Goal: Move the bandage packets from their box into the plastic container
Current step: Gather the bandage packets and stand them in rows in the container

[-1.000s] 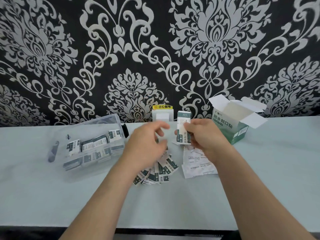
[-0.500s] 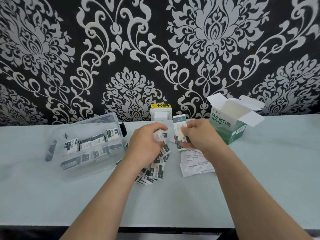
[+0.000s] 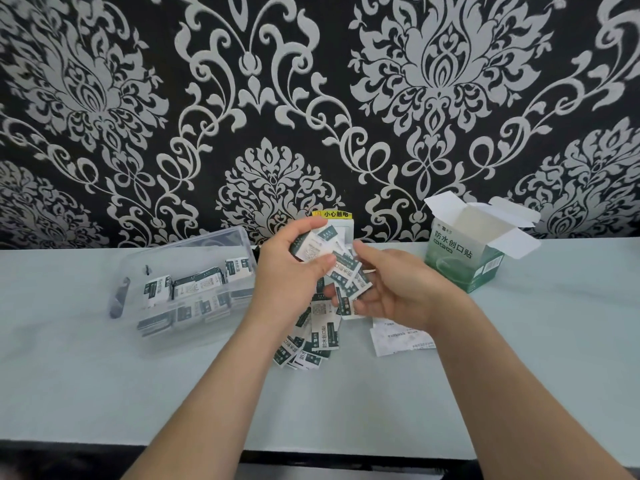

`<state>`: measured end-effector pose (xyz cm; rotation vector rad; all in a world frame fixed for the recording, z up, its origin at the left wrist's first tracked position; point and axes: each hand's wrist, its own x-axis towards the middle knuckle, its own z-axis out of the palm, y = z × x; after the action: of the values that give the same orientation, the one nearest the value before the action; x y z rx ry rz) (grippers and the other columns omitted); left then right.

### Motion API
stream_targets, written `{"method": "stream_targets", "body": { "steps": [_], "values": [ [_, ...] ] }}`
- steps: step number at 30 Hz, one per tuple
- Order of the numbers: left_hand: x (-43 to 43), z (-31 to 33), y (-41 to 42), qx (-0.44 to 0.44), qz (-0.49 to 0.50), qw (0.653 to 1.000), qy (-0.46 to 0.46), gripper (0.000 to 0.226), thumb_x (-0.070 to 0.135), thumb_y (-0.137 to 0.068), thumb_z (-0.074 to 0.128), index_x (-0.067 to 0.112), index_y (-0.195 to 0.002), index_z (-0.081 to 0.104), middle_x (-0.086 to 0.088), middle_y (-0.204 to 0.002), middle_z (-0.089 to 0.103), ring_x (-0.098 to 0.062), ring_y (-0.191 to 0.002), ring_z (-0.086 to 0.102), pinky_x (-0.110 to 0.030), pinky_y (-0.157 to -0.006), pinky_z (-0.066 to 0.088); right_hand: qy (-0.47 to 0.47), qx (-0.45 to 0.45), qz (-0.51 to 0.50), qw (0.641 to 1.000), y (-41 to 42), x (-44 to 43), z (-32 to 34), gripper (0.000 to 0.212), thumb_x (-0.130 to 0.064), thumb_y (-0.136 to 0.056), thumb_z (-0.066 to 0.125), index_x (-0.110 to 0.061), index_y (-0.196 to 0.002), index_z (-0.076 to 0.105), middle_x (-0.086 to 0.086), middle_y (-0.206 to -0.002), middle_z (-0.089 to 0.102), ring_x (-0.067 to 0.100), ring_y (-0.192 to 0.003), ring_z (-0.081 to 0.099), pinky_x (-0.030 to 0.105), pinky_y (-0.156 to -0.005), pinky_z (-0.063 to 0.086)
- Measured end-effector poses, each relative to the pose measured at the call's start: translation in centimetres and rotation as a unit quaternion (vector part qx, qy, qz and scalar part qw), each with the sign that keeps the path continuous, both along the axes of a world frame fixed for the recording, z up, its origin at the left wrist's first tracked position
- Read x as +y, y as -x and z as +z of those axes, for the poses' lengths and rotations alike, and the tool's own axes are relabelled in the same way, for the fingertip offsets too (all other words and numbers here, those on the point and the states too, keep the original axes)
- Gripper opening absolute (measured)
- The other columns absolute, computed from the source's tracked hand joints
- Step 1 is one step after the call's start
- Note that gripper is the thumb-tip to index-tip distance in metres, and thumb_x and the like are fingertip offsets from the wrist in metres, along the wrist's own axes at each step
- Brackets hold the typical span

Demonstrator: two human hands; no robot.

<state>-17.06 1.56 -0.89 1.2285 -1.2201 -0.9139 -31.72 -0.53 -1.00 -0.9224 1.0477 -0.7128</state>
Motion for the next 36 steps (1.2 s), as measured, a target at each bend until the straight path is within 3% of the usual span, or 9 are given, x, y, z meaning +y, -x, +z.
{"method": "stream_targets", "body": {
  "steps": [2, 6, 9, 14, 16, 21, 26, 32, 36],
  "values": [
    [0.0, -0.1, 0.0, -0.051, -0.026, 0.998, -0.015, 0.052, -0.009, -0.085, 0.063, 0.029, -0.12, 0.063, 0.0, -0.105, 0.064, -0.009, -0.08, 0.069, -0.022, -0.06, 0.057, 0.004, -0.005, 0.003, 1.0, 0.2, 0.0, -0.2, 0.039, -0.04, -0.099, 0.048, -0.006, -0.112, 0.063, 0.015, -0.094, 0.072, 0.025, -0.074, 0.066, 0.024, -0.053, 0.045],
    [-0.2, -0.9, 0.4, -0.201, -0.101, 0.973, -0.044, 0.061, 0.003, -0.096, 0.049, 0.048, -0.136, 0.04, 0.004, -0.132, 0.045, -0.019, -0.11, 0.06, -0.037, -0.09, 0.055, 0.067, 0.039, 0.055, 0.995, 0.5, 0.4, -0.3, 0.019, -0.019, -0.101, 0.048, -0.006, -0.1, 0.063, 0.005, -0.068, 0.07, 0.014, -0.054, 0.064, 0.019, -0.043, 0.042],
    [-0.1, -1.1, -0.1, -0.274, -0.126, 0.952, -0.051, 0.071, 0.008, -0.094, 0.054, 0.049, -0.144, 0.023, 0.007, -0.143, 0.033, -0.022, -0.127, 0.044, -0.043, -0.104, 0.044, 0.101, 0.105, 0.007, 0.989, 0.8, 0.1, -0.5, 0.017, -0.016, -0.101, 0.046, -0.008, -0.107, 0.06, 0.01, -0.072, 0.07, 0.022, -0.06, 0.067, 0.024, -0.05, 0.046],
    [0.2, -1.8, -2.0, -0.571, -0.213, 0.786, -0.103, 0.081, 0.023, -0.083, 0.07, 0.029, -0.15, 0.024, 0.007, -0.15, 0.033, -0.014, -0.137, 0.021, -0.032, -0.114, 0.025, 0.105, 0.173, -0.089, 0.975, 1.7, -0.5, -0.4, 0.015, -0.017, -0.101, 0.041, -0.014, -0.105, 0.056, 0.004, -0.063, 0.072, 0.02, -0.053, 0.069, 0.023, -0.04, 0.022],
    [0.1, -2.1, -2.0, -0.58, -0.228, 0.771, -0.134, 0.085, 0.027, -0.081, 0.074, 0.027, -0.15, 0.024, 0.004, -0.148, 0.036, -0.016, -0.137, 0.022, -0.028, -0.112, 0.025, 0.11, 0.183, -0.082, 0.973, 1.7, -0.5, -0.4, 0.015, -0.016, -0.101, 0.041, -0.015, -0.103, 0.056, 0.004, -0.061, 0.071, 0.019, -0.049, 0.066, 0.025, -0.043, 0.021],
    [-0.6, -2.3, -1.4, -0.557, -0.219, 0.792, -0.119, 0.086, 0.02, -0.074, 0.079, 0.033, -0.145, 0.032, 0.005, -0.128, 0.041, -0.016, -0.131, 0.031, -0.033, -0.11, 0.031, 0.113, 0.202, -0.076, 0.97, 1.2, -0.9, -0.9, 0.016, -0.015, -0.098, 0.044, -0.016, -0.099, 0.06, 0.004, -0.059, 0.068, 0.013, -0.043, 0.059, 0.025, -0.052, 0.039],
    [-0.7, -2.2, -0.7, -0.501, -0.153, 0.849, -0.075, 0.069, 0.003, -0.08, 0.069, 0.039, -0.134, 0.047, 0.008, -0.116, 0.048, -0.014, -0.116, 0.046, -0.025, -0.09, 0.039, 0.05, 0.086, -0.1, 0.99, 1.4, -0.8, -1.0, 0.018, -0.008, -0.101, 0.039, -0.013, -0.109, 0.054, 0.015, -0.082, 0.067, 0.03, -0.072, 0.072, 0.031, -0.058, 0.052],
    [0.1, -0.4, -1.0, -0.294, -0.053, 0.954, -0.006, 0.059, -0.004, -0.079, 0.071, 0.04, -0.118, 0.06, 0.01, -0.112, 0.057, -0.006, -0.091, 0.058, -0.023, -0.073, 0.052, 0.083, 0.106, -0.096, 0.986, 1.2, -0.8, -0.9, 0.026, -0.003, -0.098, 0.036, -0.016, -0.099, 0.058, 0.015, -0.082, 0.07, 0.018, -0.059, 0.06, 0.028, -0.055, 0.047],
    [0.6, 1.0, -1.2, -0.104, -0.004, 0.994, 0.038, 0.057, -0.011, -0.076, 0.071, 0.034, -0.109, 0.065, 0.005, -0.1, 0.065, -0.003, -0.084, 0.064, -0.018, -0.064, 0.056, 0.046, 0.017, -0.061, 0.997, 0.3, -0.3, -0.5, 0.026, -0.008, -0.099, 0.037, -0.007, -0.103, 0.062, 0.014, -0.078, 0.069, 0.02, -0.064, 0.062, 0.03, -0.057, 0.05]
  ]
}}
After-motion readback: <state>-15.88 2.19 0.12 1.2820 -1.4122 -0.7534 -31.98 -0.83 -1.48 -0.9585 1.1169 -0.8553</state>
